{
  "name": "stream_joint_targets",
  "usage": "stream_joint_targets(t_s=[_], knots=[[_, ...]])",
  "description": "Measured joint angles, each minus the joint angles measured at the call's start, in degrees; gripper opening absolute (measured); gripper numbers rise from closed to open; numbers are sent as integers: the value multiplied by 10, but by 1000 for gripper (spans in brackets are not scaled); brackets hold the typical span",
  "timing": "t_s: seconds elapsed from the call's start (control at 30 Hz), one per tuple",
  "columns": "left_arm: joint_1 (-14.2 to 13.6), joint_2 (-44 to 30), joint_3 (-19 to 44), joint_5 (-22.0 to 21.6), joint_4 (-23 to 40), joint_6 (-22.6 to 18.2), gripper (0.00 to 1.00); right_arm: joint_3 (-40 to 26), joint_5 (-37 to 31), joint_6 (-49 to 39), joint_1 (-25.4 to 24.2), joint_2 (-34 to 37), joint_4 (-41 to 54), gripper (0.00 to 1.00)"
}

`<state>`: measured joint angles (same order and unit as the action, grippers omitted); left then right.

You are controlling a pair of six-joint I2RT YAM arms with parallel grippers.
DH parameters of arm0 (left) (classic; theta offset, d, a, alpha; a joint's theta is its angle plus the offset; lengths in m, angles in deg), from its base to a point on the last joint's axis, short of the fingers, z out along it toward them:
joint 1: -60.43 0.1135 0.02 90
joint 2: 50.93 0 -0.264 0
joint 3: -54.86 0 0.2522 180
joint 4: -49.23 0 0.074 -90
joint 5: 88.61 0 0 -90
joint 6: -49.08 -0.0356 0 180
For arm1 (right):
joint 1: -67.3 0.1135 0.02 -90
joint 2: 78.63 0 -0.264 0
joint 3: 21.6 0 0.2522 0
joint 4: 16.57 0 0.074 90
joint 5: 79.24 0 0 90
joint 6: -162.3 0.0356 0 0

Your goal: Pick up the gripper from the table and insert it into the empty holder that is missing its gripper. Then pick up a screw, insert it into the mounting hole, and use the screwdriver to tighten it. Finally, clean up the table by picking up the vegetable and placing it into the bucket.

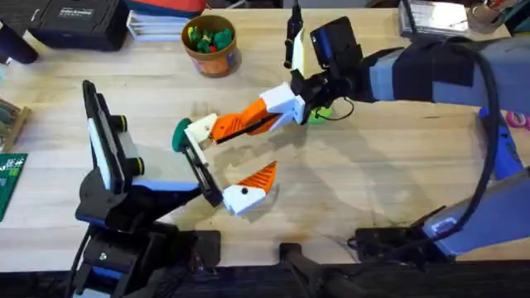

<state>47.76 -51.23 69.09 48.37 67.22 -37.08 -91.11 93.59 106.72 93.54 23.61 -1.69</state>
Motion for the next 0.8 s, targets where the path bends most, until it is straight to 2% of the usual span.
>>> stream_joint_targets(t_s=[0.37, 0.67, 0.8], knots=[[8, 0, 0, -33, -2, 4, 986, 0, -32, 44, 18, 0, -70, 9], [10, -4, 0, -37, -1, 16, 985, 0, -70, 71, 20, -3, -78, 9], [10, -5, 0, -38, -2, 16, 987, 0, -82, 87, 20, -2, -115, 9]])
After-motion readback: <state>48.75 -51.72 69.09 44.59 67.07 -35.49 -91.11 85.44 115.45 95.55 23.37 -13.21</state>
